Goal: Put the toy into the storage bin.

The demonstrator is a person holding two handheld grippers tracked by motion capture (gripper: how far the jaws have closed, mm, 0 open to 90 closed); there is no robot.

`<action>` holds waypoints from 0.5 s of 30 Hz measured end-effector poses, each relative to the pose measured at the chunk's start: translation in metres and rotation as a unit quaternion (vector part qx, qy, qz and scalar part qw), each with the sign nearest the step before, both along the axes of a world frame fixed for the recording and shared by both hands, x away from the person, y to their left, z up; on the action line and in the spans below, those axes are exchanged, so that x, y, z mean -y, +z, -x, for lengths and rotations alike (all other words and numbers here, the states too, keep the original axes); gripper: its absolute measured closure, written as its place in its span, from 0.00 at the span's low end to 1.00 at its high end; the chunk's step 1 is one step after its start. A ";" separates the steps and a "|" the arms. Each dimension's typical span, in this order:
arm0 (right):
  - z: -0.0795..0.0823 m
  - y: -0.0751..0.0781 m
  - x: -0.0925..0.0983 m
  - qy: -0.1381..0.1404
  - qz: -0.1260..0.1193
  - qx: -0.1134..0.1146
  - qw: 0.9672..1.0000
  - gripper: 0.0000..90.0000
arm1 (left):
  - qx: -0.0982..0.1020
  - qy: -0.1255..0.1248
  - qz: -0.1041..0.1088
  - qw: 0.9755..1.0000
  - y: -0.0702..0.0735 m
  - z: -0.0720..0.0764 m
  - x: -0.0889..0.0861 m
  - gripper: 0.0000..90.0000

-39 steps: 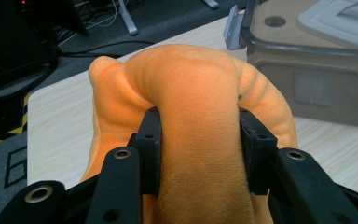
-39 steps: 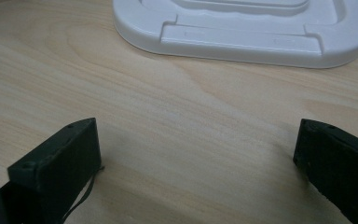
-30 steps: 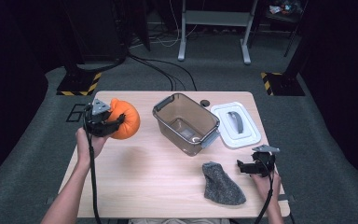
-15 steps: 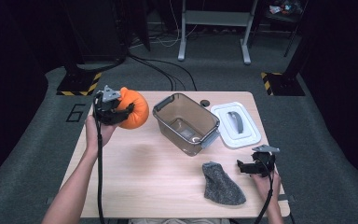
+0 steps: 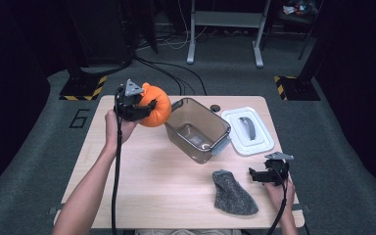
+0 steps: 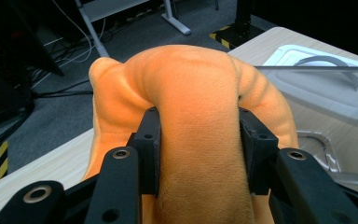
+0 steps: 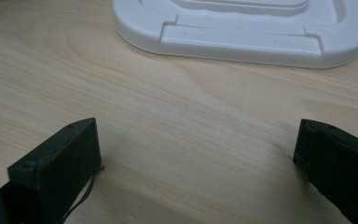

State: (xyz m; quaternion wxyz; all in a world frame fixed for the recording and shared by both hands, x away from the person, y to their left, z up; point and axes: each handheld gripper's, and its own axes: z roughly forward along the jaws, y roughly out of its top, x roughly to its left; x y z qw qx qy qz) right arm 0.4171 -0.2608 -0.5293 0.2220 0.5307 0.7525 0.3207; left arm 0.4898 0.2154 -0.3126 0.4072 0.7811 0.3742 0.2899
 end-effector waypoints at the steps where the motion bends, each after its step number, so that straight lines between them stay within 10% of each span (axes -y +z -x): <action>1: 0.000 0.000 0.000 0.000 0.000 0.000 1.000 0.00 | 0.002 -0.002 0.001 1.000 0.000 -0.001 0.002 0.65; 15: 0.000 0.000 0.000 0.000 0.000 0.000 1.000 0.00 | -0.004 -0.023 0.002 1.000 0.001 -0.019 0.035 0.65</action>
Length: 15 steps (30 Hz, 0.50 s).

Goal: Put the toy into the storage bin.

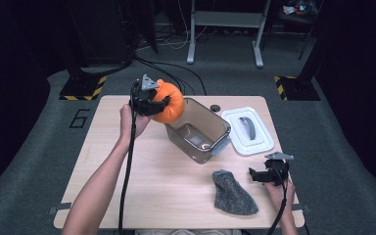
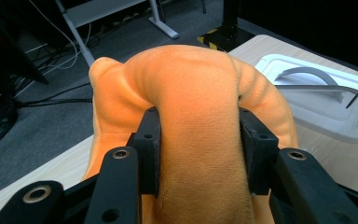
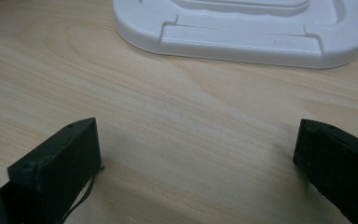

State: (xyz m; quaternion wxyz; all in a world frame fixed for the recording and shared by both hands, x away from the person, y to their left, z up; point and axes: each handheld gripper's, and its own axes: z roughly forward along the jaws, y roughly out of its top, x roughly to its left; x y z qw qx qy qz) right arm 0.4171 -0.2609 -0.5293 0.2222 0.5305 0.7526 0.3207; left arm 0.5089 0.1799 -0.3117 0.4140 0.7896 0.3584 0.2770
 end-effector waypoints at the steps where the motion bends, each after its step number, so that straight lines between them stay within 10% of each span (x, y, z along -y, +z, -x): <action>1: 0.000 0.000 0.000 0.000 0.000 0.000 1.000 0.00 | -0.002 -0.001 0.002 1.000 -0.001 -0.001 0.002 0.65; 15: 0.000 0.000 0.000 0.000 0.000 0.000 1.000 0.00 | -0.016 -0.020 0.009 1.000 -0.009 -0.013 0.036 0.65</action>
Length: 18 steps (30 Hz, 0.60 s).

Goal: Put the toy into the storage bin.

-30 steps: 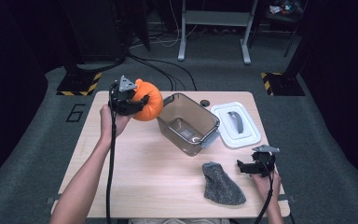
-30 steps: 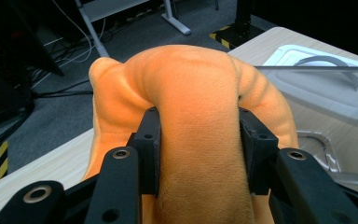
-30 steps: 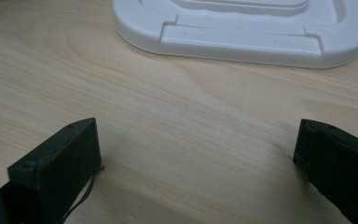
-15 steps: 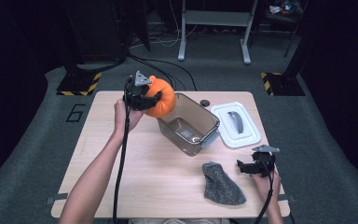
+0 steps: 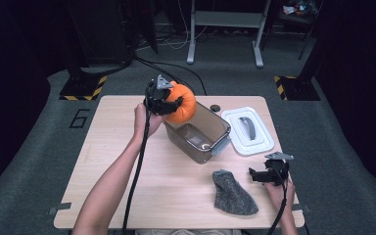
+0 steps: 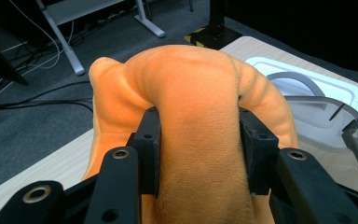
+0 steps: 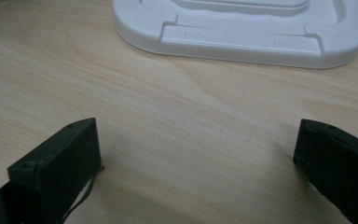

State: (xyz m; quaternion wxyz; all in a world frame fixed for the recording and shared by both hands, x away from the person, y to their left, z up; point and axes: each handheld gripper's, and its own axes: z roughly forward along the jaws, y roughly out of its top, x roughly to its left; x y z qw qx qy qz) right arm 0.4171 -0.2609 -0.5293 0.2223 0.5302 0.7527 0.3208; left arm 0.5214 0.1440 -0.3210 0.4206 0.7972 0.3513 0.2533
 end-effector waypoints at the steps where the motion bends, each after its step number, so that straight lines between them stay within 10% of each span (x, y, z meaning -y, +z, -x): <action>1: 0.000 0.000 0.000 0.000 0.000 0.000 1.000 0.00 | -0.003 -0.002 0.002 1.000 -0.002 -0.001 0.004 0.65; 18: 0.000 0.000 0.000 -0.001 -0.001 0.001 1.000 0.00 | -0.032 -0.014 0.013 0.999 -0.021 -0.004 0.026 0.65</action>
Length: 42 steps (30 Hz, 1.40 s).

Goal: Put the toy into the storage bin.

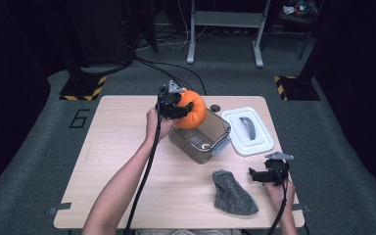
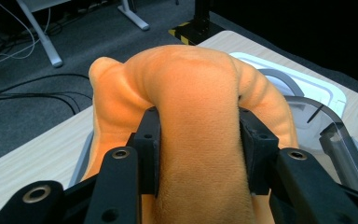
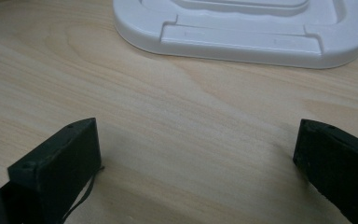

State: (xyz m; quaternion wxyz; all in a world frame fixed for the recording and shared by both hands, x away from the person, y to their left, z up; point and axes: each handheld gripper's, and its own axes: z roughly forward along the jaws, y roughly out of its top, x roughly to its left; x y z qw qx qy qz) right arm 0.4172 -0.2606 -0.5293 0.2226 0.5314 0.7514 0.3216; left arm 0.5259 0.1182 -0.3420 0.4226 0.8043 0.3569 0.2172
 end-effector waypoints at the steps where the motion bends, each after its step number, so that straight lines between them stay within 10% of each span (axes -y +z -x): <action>1: 0.000 0.000 0.000 0.000 0.000 0.000 1.000 0.00 | -0.003 -0.001 0.000 1.000 -0.001 0.000 0.000 0.65; 42: 0.000 0.000 0.000 0.001 0.001 0.000 1.000 0.00 | -0.054 0.018 -0.024 0.998 -0.050 -0.022 0.002 0.63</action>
